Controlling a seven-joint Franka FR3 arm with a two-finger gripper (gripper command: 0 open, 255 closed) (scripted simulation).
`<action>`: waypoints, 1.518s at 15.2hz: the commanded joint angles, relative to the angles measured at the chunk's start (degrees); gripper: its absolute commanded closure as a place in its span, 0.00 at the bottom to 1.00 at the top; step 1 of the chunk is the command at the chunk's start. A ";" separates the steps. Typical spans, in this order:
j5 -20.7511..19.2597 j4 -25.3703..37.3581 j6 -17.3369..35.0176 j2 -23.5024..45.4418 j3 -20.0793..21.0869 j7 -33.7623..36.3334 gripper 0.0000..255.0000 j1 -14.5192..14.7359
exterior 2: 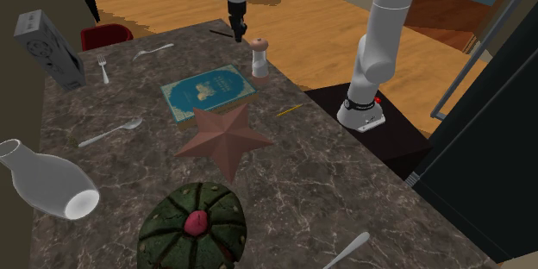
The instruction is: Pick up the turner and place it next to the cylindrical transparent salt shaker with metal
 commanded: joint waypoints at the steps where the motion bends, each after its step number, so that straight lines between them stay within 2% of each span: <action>1: 0.15 -1.19 1.55 0.33 0.06 -0.06 1.00 0.05; 13: 1.84 -6.41 10.44 4.20 0.24 -1.55 1.00 -0.11; 21: 1.84 -6.41 10.44 4.20 0.24 -1.55 1.00 -0.11; 22: 1.84 -6.41 10.44 4.20 0.24 -1.55 0.00 -0.11; 23: 1.84 -6.41 10.44 4.20 0.24 -1.55 0.00 -0.11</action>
